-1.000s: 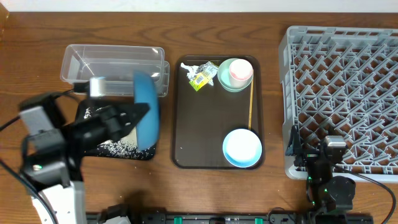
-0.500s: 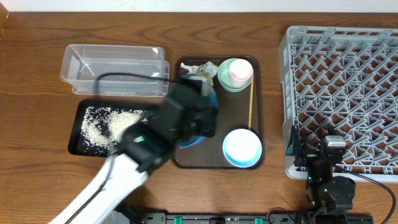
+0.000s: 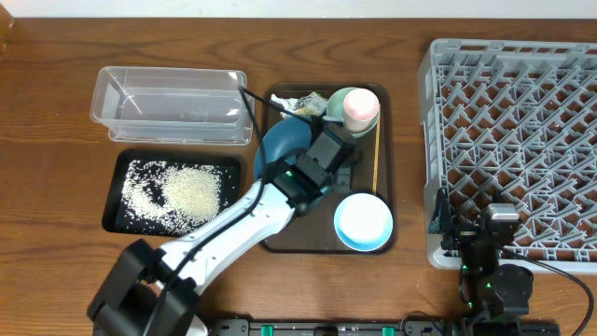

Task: Sort waste into correct bins and load items into the dishwasher rack
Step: 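Carry the emptied blue bowl back to the brown tray, then set the blue bowl down and retract the left gripper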

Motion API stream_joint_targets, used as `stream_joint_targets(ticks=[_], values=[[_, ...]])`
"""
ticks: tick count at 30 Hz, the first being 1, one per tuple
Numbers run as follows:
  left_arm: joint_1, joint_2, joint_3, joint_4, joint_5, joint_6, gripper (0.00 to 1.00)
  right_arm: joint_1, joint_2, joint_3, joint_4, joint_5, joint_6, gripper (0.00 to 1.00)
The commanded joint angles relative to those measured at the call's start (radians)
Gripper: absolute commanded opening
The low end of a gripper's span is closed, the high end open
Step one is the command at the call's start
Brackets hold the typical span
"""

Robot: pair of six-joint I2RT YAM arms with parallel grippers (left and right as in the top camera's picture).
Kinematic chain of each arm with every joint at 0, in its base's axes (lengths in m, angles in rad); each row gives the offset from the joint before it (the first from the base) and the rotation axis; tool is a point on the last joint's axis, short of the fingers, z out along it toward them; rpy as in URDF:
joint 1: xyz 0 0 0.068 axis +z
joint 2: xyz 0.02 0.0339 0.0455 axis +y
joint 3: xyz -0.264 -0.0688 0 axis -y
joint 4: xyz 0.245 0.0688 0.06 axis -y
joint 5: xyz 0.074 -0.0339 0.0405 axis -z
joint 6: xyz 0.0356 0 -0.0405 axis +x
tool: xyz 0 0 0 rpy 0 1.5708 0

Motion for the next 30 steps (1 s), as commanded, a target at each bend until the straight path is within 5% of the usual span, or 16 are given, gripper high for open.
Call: stream_joint_targets(ticks=[1, 8, 11, 13, 14, 26, 30], values=[[-0.023, 0.021, 0.020, -0.001, -0.025, 0.014, 0.07, 0.008, -0.005, -0.001, -0.005, 0.003, -0.013, 0.99], [-0.073, 0.022, 0.020, -0.010, -0.023, 0.015, 0.08, 0.008, -0.005, -0.001, -0.005, 0.003, -0.013, 0.99], [-0.077, 0.021, 0.020, -0.017, -0.023, 0.014, 0.17, 0.008, -0.005, -0.001, -0.005, 0.003, -0.013, 0.99], [-0.076, 0.018, 0.020, -0.027, -0.023, 0.015, 0.41, 0.008, -0.005, -0.001, -0.005, 0.003, -0.013, 0.99], [-0.074, 0.015, 0.020, -0.033, -0.024, 0.015, 0.45, 0.008, -0.005, -0.001, -0.005, 0.003, -0.013, 0.99], [-0.066, -0.219, 0.020, -0.109, -0.120, 0.015, 0.59, 0.008, -0.005, -0.001, -0.005, 0.003, -0.013, 0.99], [-0.011, -0.372, 0.020, -0.234, -0.223, 0.015, 0.71, 0.008, -0.005, -0.001, -0.005, 0.003, -0.013, 0.99]])
